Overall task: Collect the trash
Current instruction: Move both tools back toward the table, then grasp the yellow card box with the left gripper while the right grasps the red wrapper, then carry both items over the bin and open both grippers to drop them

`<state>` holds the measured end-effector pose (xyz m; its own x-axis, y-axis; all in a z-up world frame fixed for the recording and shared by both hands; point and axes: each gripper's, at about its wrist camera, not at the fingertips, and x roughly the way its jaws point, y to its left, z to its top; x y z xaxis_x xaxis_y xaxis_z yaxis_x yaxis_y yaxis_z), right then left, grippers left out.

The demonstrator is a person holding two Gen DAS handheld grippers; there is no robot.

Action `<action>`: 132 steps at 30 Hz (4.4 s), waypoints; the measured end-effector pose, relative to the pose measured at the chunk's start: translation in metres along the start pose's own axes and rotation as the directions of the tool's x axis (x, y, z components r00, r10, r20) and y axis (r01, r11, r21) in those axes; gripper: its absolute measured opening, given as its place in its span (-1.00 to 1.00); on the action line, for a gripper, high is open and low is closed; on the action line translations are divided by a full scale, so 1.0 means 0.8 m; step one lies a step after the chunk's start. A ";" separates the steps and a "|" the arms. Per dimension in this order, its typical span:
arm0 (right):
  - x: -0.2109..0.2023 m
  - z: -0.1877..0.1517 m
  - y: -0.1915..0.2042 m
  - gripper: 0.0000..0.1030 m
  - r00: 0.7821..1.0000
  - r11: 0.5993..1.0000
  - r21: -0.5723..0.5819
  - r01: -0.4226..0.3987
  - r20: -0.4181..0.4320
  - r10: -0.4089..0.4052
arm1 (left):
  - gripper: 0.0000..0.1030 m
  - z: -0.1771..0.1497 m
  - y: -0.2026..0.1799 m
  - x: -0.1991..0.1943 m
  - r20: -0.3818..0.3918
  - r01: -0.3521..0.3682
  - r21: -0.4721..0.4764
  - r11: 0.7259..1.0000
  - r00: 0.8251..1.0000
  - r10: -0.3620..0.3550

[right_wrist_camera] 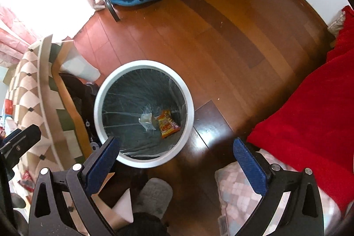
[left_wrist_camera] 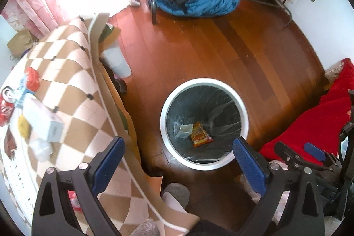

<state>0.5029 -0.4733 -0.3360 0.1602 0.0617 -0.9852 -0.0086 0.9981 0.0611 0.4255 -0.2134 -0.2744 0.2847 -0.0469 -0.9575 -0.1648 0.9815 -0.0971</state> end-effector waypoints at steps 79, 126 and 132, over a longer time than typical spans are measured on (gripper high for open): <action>-0.029 -0.204 0.416 -0.75 0.964 0.867 -0.421 -0.267 -0.112 0.242 | 0.17 -0.261 0.410 0.019 -0.094 -0.235 -0.231 0.944 0.971 0.218; -0.001 0.013 0.009 -0.81 0.971 0.973 -0.005 -0.229 0.066 0.228 | 0.17 0.051 -0.029 0.057 -0.010 0.198 0.047 0.979 0.980 -0.197; 0.096 0.029 -0.014 -0.80 0.976 0.975 0.063 -0.213 -0.026 0.215 | 0.18 0.052 -0.044 0.117 -0.096 0.183 0.076 0.980 0.980 -0.175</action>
<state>0.5381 -0.4800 -0.4087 0.1290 0.2748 -0.9528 0.0201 0.9599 0.2796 0.4970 -0.2449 -0.3494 0.2173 -0.2357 -0.9472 -0.0374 0.9677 -0.2494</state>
